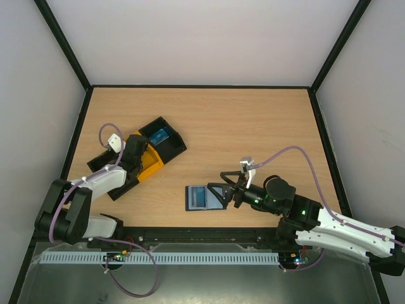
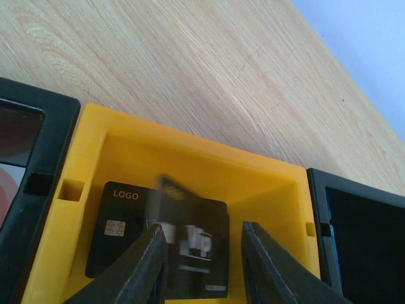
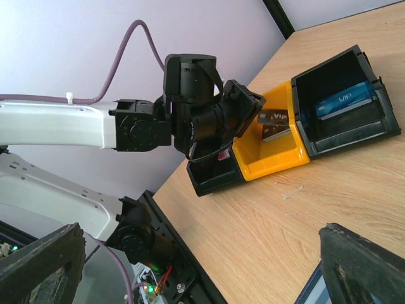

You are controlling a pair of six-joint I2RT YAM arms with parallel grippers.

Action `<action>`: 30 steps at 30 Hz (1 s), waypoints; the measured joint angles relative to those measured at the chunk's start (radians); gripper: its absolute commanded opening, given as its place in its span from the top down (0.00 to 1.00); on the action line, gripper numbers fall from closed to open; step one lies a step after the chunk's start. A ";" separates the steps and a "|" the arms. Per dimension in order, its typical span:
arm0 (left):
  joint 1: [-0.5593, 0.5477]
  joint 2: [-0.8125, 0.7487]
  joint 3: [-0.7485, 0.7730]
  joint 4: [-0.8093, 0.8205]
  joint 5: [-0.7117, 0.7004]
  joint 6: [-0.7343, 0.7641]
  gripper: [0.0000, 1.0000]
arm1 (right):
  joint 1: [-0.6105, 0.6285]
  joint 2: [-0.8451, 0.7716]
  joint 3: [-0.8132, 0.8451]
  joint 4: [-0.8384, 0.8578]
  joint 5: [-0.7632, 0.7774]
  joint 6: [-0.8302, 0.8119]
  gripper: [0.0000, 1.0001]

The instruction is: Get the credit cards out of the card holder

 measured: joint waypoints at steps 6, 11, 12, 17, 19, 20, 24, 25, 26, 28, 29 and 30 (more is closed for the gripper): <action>-0.007 -0.008 0.006 -0.031 -0.003 -0.001 0.53 | 0.000 -0.013 0.000 -0.009 0.017 -0.009 0.02; -0.019 -0.009 0.027 -0.060 -0.008 0.005 0.47 | 0.000 -0.030 0.000 -0.034 0.039 -0.019 0.02; -0.019 -0.009 0.033 -0.070 -0.010 0.008 0.46 | 0.000 -0.034 0.000 -0.034 0.042 -0.018 0.02; -0.031 -0.036 0.055 -0.105 -0.009 0.039 0.31 | 0.000 -0.038 -0.002 -0.029 0.043 -0.001 0.02; -0.033 -0.064 0.065 -0.117 0.008 0.067 0.25 | 0.000 -0.031 -0.002 -0.029 0.045 0.010 0.02; -0.034 -0.079 0.071 -0.124 0.020 0.083 0.22 | 0.000 -0.024 -0.002 -0.031 0.049 0.016 0.02; -0.037 -0.157 0.103 -0.159 0.121 0.159 0.08 | 0.000 0.013 -0.002 -0.053 0.091 0.051 0.02; -0.038 -0.181 0.109 -0.167 0.156 0.178 0.07 | 0.000 0.021 -0.002 -0.056 0.098 0.060 0.02; -0.038 -0.201 0.114 -0.180 0.180 0.199 0.07 | 0.000 0.031 -0.002 -0.059 0.103 0.069 0.02; -0.038 -0.253 0.121 -0.212 0.247 0.237 0.07 | 0.000 0.053 -0.002 -0.068 0.113 0.085 0.02; -0.038 -0.281 0.121 -0.229 0.277 0.254 0.08 | 0.000 0.071 -0.002 -0.078 0.122 0.095 0.02; -0.038 -0.306 0.121 -0.245 0.311 0.273 0.09 | 0.000 0.086 -0.002 -0.084 0.128 0.101 0.02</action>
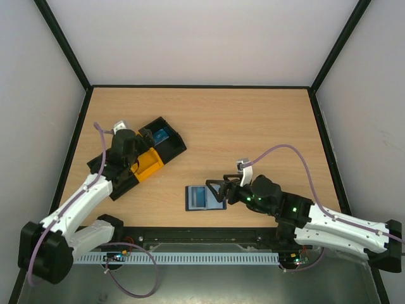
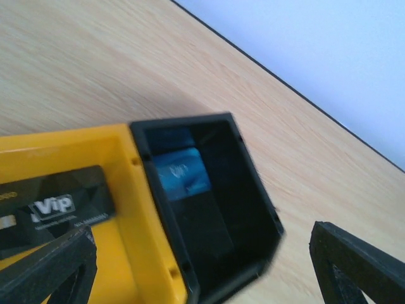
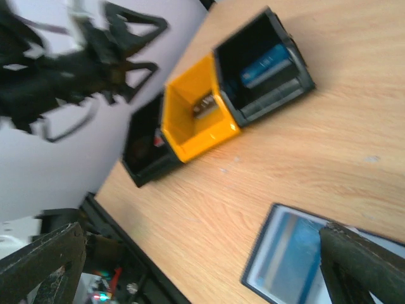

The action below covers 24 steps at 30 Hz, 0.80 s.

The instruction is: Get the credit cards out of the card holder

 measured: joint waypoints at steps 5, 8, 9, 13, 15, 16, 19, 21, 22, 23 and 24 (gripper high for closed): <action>-0.003 -0.124 -0.018 -0.047 0.198 0.091 0.14 | 0.000 0.100 0.000 -0.059 0.046 0.042 0.02; -0.005 -0.190 -0.058 -0.069 0.310 0.117 0.20 | 0.000 0.137 0.000 -0.072 0.057 0.069 0.10; -0.006 -0.214 -0.081 -0.074 0.356 0.123 0.21 | 0.000 0.150 -0.001 -0.072 0.059 0.079 0.14; -0.021 -0.291 -0.164 -0.103 0.478 0.116 0.26 | 0.000 0.196 -0.032 -0.050 0.056 0.122 0.39; -0.035 -0.328 -0.201 -0.117 0.517 0.111 0.28 | 0.000 0.221 -0.059 -0.026 0.049 0.137 0.52; -0.045 -0.346 -0.219 -0.125 0.534 0.108 0.29 | 0.000 0.237 -0.072 -0.011 0.043 0.146 0.55; -0.073 -0.374 -0.254 -0.128 0.573 0.090 0.34 | 0.000 0.293 -0.090 0.024 0.024 0.169 0.62; -0.094 -0.378 -0.278 -0.113 0.594 0.065 0.36 | 0.000 0.333 -0.092 0.051 0.016 0.179 0.64; -0.106 -0.377 -0.293 -0.098 0.608 0.046 0.36 | 0.000 0.356 -0.093 0.067 0.013 0.185 0.65; -0.116 -0.373 -0.308 -0.082 0.619 0.029 0.37 | 0.000 0.379 -0.093 0.085 0.009 0.191 0.67; -0.130 -0.364 -0.325 -0.063 0.630 0.011 0.38 | 0.000 0.402 -0.095 0.105 0.003 0.197 0.68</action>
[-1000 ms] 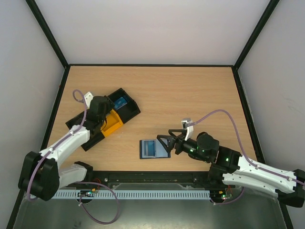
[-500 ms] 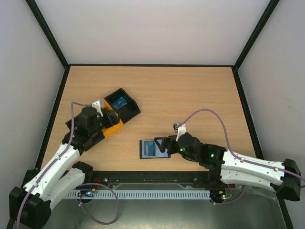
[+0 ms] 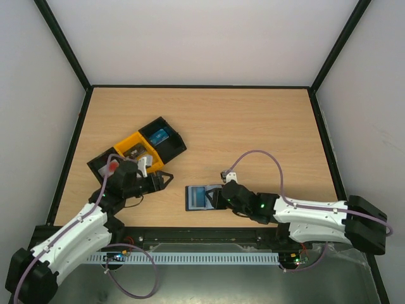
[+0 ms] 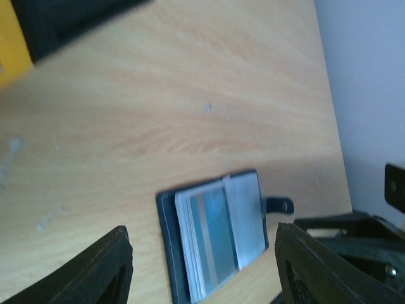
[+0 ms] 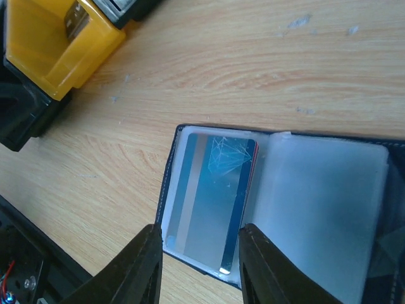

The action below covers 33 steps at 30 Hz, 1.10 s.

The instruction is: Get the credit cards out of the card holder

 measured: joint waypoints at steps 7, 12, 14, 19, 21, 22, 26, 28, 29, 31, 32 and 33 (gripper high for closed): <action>-0.137 0.113 -0.037 0.113 0.011 -0.088 0.48 | 0.000 0.125 -0.028 0.135 -0.035 0.042 0.72; -0.223 0.204 -0.050 0.230 0.008 -0.127 0.58 | 0.000 0.195 -0.054 0.224 -0.040 0.061 0.77; -0.242 0.238 -0.063 0.271 0.008 -0.145 0.63 | 0.000 0.222 -0.055 0.248 -0.043 0.067 0.78; -0.282 0.318 -0.098 0.379 0.008 -0.176 0.72 | 0.000 0.277 -0.063 0.316 -0.051 0.086 0.81; -0.291 0.355 -0.106 0.419 0.009 -0.188 0.74 | 0.000 0.298 -0.072 0.337 -0.051 0.092 0.82; -0.296 0.375 -0.109 0.438 0.010 -0.192 0.76 | 0.000 0.309 -0.076 0.346 -0.053 0.095 0.82; -0.322 0.451 -0.111 0.510 0.009 -0.204 0.81 | 0.000 0.340 -0.092 0.380 -0.055 0.110 0.83; -0.331 0.485 -0.111 0.542 0.009 -0.209 0.84 | 0.000 0.349 -0.102 0.403 -0.057 0.114 0.84; -0.335 0.504 -0.111 0.558 0.009 -0.210 0.85 | 0.000 0.354 -0.106 0.415 -0.058 0.115 0.84; -0.342 0.541 -0.111 0.587 0.009 -0.213 0.89 | 0.000 0.364 -0.113 0.441 -0.064 0.119 0.85; -0.346 0.557 -0.111 0.599 0.008 -0.215 0.90 | 0.000 0.366 -0.114 0.448 -0.065 0.121 0.85; -0.350 0.578 -0.111 0.614 0.008 -0.214 0.92 | 0.000 0.367 -0.116 0.455 -0.067 0.122 0.85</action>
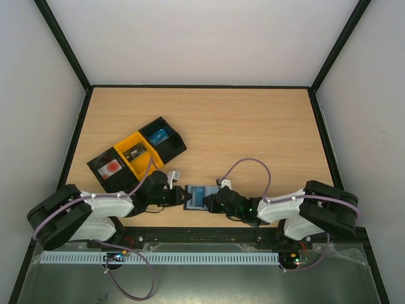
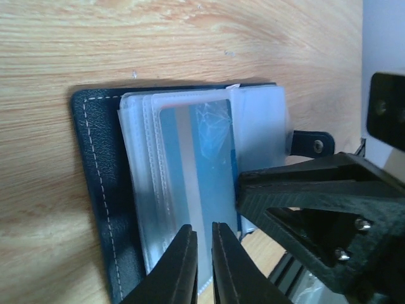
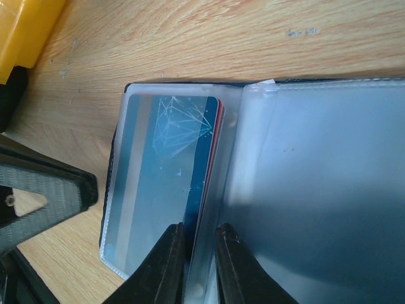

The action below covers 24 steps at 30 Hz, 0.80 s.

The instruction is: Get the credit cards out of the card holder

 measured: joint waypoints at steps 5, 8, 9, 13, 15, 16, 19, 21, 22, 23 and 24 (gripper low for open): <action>-0.016 0.073 0.000 0.036 -0.001 -0.002 0.95 | 0.000 0.002 -0.018 0.036 -0.004 0.010 0.85; -0.021 0.101 0.000 0.053 -0.002 -0.003 0.97 | 0.000 0.002 -0.024 0.050 -0.004 0.013 0.85; -0.023 0.107 0.000 0.062 -0.002 -0.003 0.97 | 0.000 0.002 -0.026 0.054 -0.004 0.014 0.85; -0.031 0.119 0.000 0.080 -0.005 -0.003 0.97 | 0.000 0.002 -0.032 0.068 -0.006 0.025 0.85; -0.035 0.119 0.000 0.082 -0.010 -0.003 0.97 | 0.000 0.003 -0.035 0.079 -0.008 0.032 0.87; -0.037 0.119 0.000 0.082 -0.012 -0.003 0.97 | 0.000 0.004 -0.037 0.082 -0.009 0.034 0.88; -0.040 0.119 0.000 0.082 -0.016 -0.003 0.97 | 0.000 0.004 -0.057 0.114 -0.011 0.044 0.94; -0.042 0.119 0.000 0.082 -0.020 -0.003 0.97 | 0.000 0.003 -0.072 0.138 -0.013 0.052 0.98; -0.043 0.119 0.000 0.082 -0.021 -0.003 0.96 | 0.000 0.003 -0.077 0.146 -0.012 0.057 0.98; -0.045 0.119 0.000 0.082 -0.025 -0.003 0.96 | 0.000 0.003 -0.080 0.153 -0.012 0.060 0.98; -0.045 0.119 0.000 0.081 -0.027 -0.003 0.96 | 0.000 0.002 -0.083 0.158 -0.012 0.062 0.98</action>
